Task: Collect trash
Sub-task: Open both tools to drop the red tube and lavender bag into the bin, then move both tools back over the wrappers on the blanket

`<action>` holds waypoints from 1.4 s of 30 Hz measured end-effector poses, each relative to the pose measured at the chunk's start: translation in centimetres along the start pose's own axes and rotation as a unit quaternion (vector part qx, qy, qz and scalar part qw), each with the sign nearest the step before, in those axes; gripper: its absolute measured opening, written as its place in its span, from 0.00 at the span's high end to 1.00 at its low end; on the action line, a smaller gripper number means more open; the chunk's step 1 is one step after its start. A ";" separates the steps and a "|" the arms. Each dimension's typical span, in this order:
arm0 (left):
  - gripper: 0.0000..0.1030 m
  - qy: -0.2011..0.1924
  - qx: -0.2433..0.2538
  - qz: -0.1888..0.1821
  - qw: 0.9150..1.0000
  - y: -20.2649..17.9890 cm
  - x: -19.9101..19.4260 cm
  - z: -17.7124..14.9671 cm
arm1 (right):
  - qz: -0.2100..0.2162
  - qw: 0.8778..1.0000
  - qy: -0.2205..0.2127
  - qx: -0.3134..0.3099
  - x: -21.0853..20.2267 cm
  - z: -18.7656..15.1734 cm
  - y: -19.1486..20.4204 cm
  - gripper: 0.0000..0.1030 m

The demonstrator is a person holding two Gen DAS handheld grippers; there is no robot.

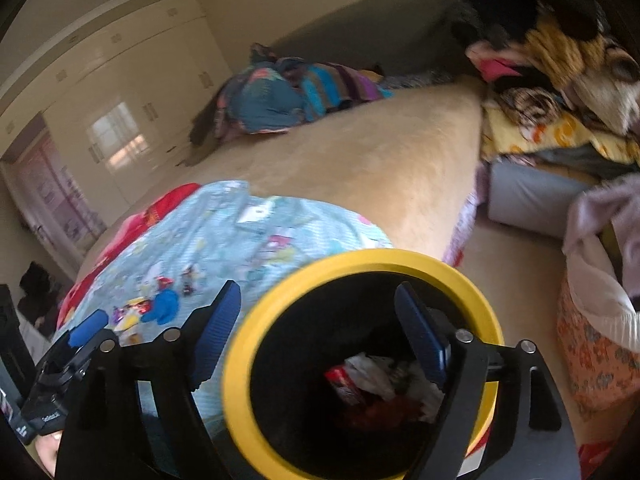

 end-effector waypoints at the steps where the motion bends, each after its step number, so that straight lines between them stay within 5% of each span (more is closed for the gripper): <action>1: 0.10 -0.002 -0.002 0.002 1.000 0.3 -0.3 0.1 | 0.005 1.000 0.000 -0.006 0.2 0.0 0.7 0.22; 23: 0.10 -0.029 -0.073 0.105 0.991 12.1 -2.8 0.5 | 0.082 0.992 0.010 -0.097 3.7 -2.5 11.3 0.16; 42: 0.10 -0.012 -0.139 0.163 0.977 20.3 -2.7 -1.1 | 0.138 0.967 0.088 -0.194 10.1 -6.8 19.3 0.16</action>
Point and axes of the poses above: each gripper's, at about its wrist camera, not at the fingertips, and x roughly the way its jaws point, y to its left, z to its top, the point moved 8 cm from there along x, roughly the way its jaws point, and after that the axes turned 13 degrees about z, right-handed, at the moved point
